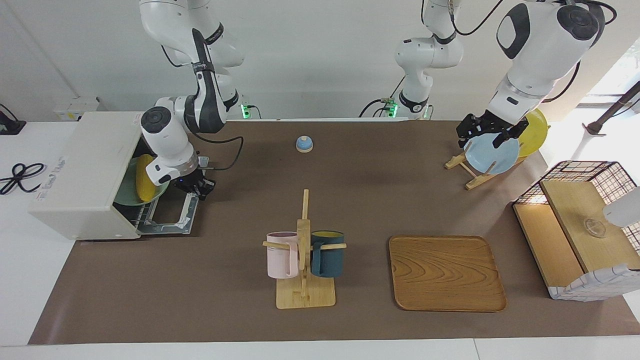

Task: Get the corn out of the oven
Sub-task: 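Reach the right gripper into the toaster oven toward the plate, then grasp the green plate holding the corn inside the oven, then pull the green plate with corn out of the oven, then reach the left gripper to the corn while the right gripper withdraws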

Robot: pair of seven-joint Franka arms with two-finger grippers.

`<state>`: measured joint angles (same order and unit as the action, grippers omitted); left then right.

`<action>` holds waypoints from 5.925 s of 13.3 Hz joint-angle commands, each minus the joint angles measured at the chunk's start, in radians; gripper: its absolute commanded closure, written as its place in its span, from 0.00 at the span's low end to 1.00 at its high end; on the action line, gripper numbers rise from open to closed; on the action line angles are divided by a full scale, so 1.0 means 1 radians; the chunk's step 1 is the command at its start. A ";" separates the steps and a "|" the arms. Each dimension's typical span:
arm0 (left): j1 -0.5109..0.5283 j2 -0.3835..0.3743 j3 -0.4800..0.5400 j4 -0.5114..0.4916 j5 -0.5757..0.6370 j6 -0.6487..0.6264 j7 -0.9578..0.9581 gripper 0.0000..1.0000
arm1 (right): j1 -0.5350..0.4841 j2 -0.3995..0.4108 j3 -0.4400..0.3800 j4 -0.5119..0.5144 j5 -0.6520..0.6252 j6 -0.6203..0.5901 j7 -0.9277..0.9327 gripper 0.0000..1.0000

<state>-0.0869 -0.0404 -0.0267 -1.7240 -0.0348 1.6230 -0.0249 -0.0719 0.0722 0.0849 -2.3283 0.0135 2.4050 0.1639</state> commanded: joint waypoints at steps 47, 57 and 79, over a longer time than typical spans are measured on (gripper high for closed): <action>0.007 -0.024 -0.009 -0.022 0.018 0.003 -0.001 0.00 | 0.622 0.380 -0.010 0.732 -0.121 -0.529 0.707 1.00; 0.009 -0.024 -0.007 -0.022 0.018 0.002 -0.003 0.00 | 0.649 0.408 0.003 0.702 0.045 -0.287 0.753 0.53; -0.551 0.209 -0.019 -0.114 -0.169 0.428 -0.141 0.00 | 0.035 0.086 -0.020 0.076 -0.249 -0.047 0.143 1.00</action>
<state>-0.5876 0.1262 -0.0640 -1.8389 -0.1837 1.9928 -0.1506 -0.0027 0.1822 0.0643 -2.2335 -0.1541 2.3991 0.3210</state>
